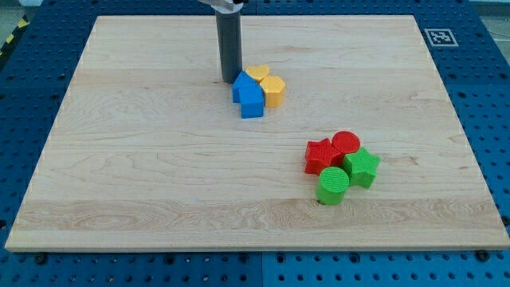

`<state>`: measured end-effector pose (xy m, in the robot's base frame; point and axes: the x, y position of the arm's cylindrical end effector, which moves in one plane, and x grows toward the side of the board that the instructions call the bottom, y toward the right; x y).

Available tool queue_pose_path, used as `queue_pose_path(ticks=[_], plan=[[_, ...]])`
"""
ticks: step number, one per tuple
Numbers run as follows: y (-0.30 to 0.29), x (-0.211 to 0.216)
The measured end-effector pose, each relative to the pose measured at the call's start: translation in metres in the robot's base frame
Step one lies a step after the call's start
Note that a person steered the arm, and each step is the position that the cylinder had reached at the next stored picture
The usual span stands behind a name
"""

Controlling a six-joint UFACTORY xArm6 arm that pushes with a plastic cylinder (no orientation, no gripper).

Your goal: Push the yellow hexagon into the yellow heart

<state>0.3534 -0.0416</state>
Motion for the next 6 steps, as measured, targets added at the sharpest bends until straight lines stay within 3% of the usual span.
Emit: queue_pose_path(ticks=[1, 2, 3, 4, 6], plan=[[-0.001, 0.000], [-0.003, -0.044], [0.051, -0.065], [0.113, -0.052], [0.185, 0.047]])
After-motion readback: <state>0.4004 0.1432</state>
